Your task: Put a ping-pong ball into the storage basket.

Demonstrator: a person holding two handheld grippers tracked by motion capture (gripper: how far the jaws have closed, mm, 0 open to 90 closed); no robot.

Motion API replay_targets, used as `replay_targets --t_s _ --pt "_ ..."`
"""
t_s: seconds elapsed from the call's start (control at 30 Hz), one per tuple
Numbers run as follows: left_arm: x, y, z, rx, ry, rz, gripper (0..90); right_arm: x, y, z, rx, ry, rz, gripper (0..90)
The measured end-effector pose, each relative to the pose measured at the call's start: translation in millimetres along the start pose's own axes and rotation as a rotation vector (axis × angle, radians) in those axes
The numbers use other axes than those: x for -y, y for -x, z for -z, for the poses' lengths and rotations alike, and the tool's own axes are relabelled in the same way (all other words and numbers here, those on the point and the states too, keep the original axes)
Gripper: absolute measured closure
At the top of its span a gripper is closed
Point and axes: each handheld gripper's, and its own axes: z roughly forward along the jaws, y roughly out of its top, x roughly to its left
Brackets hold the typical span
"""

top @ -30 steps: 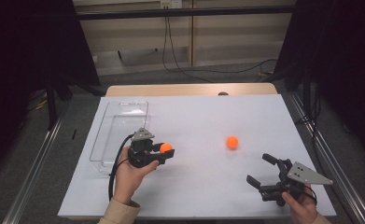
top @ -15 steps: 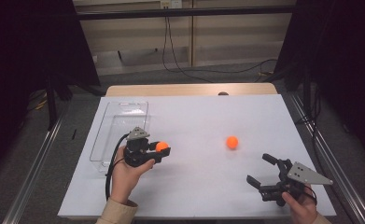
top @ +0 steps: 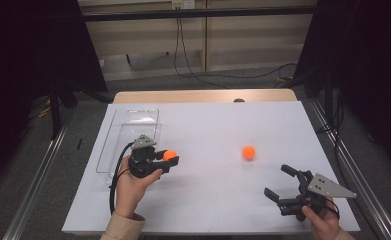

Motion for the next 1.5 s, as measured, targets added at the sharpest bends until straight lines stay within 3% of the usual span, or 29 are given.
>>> replay_targets --t_s 0.93,1.5 --pt "-2.3 -5.1 8.3 -0.020 0.012 0.014 50.9 -0.2 0.3 0.1 0.001 0.001 0.000 1.7" --pt "-10.4 -11.3 23.7 -0.054 0.027 0.033 50.9 -0.1 0.5 -0.1 0.002 0.000 0.000 1.7"
